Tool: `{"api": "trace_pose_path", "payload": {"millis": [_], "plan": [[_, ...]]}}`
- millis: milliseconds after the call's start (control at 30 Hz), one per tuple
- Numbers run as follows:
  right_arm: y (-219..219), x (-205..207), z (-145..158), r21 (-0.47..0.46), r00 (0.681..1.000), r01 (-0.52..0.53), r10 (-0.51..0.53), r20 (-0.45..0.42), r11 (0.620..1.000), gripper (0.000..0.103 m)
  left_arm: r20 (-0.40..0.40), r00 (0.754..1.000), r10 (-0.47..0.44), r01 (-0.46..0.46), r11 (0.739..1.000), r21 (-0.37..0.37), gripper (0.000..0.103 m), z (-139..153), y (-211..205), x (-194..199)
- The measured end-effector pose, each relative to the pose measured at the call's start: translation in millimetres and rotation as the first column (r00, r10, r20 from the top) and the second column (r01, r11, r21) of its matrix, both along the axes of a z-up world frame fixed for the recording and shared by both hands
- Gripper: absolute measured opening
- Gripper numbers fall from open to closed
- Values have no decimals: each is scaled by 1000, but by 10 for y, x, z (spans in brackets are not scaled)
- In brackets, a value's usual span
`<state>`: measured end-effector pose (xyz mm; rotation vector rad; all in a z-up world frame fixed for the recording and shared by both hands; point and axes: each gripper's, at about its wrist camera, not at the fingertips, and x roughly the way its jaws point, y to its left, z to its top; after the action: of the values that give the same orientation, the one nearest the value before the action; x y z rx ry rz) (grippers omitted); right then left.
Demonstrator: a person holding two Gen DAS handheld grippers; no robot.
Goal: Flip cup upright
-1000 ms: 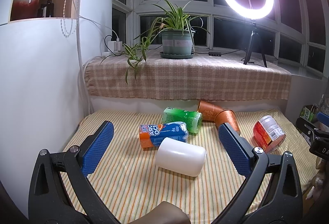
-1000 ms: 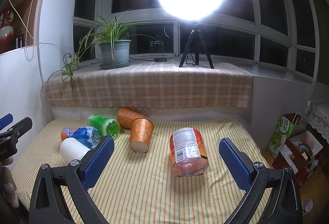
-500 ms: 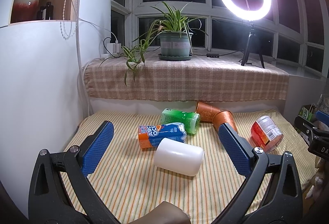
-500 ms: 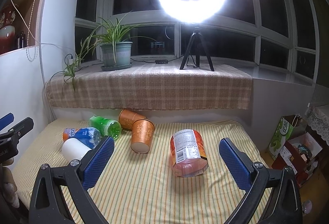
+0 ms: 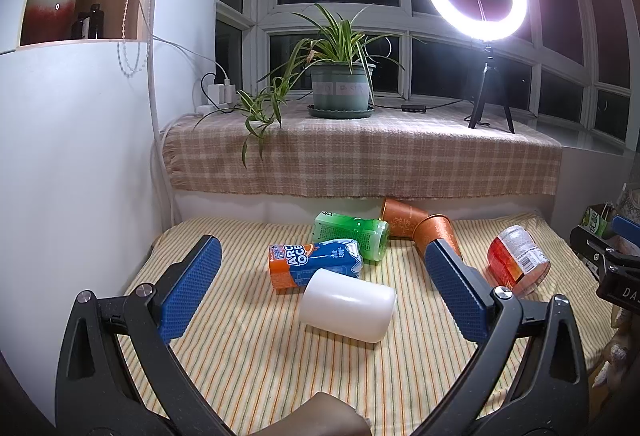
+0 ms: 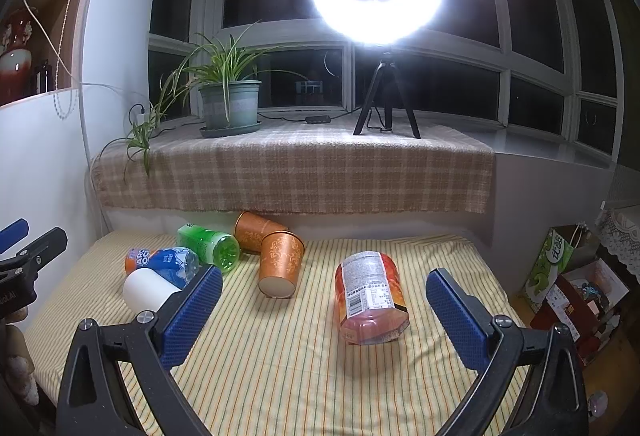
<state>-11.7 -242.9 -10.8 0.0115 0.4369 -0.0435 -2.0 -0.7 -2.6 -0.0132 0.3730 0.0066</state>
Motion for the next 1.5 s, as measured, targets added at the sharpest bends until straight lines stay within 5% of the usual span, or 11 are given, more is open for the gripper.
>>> {"api": "trace_pose_path", "payload": {"millis": [933,1500], "plan": [[146,279,-52,-7,996,-81,81,-24,997,103,-8,1000,12,-12,1000,-3,103,-6,41,-49],[507,1140,-112,-6,952,-285,282,-122,959,103,-59,995,84,-84,996,-13,103,-108,444,85]]}}
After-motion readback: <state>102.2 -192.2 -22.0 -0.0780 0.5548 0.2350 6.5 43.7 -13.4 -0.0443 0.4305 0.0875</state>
